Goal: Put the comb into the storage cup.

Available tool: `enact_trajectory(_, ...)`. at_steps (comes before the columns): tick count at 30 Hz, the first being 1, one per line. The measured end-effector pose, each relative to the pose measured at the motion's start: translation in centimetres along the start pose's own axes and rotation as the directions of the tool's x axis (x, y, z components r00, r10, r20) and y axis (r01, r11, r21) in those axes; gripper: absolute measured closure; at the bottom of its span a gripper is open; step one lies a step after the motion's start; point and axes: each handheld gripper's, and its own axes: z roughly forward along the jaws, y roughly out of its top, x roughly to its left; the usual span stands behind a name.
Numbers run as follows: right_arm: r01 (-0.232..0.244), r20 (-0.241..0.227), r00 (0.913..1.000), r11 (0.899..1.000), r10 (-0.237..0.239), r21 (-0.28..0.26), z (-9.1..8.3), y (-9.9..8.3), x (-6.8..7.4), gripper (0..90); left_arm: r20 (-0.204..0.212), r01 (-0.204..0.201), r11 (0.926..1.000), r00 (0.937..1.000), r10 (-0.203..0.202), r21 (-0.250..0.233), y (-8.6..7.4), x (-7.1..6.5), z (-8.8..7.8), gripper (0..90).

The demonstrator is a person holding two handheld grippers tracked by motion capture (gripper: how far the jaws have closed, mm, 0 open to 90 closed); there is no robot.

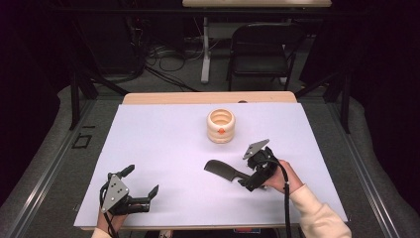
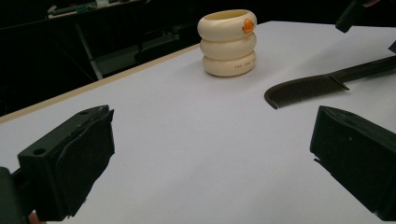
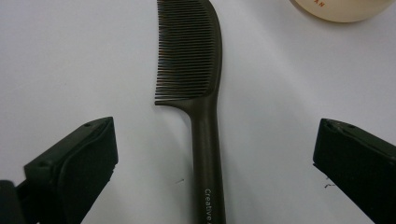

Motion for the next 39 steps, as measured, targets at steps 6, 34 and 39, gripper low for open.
enact_trajectory(6,0.005,0.0,1.0,1.0,-0.005,0.014,0.2,0.3,-0.1,0.0,0.0,0.005,1.0,1.0,-0.005,-0.001,0.0,0.0,0.0,0.0)
enact_trajectory(34,0.15,-0.004,0.9882,0.966,-0.153,0.21,2.4,1.6,1.2,62.6,-0.004,0.005,1.0,1.0,-0.005,-0.001,0.0,0.0,-0.1,0.0)
enact_trajectory(39,0.158,0.014,0.9859,0.955,-0.166,0.251,3.0,1.8,1.3,64.2,-0.003,0.005,1.0,1.0,-0.005,-0.001,0.0,0.0,-0.1,0.0)
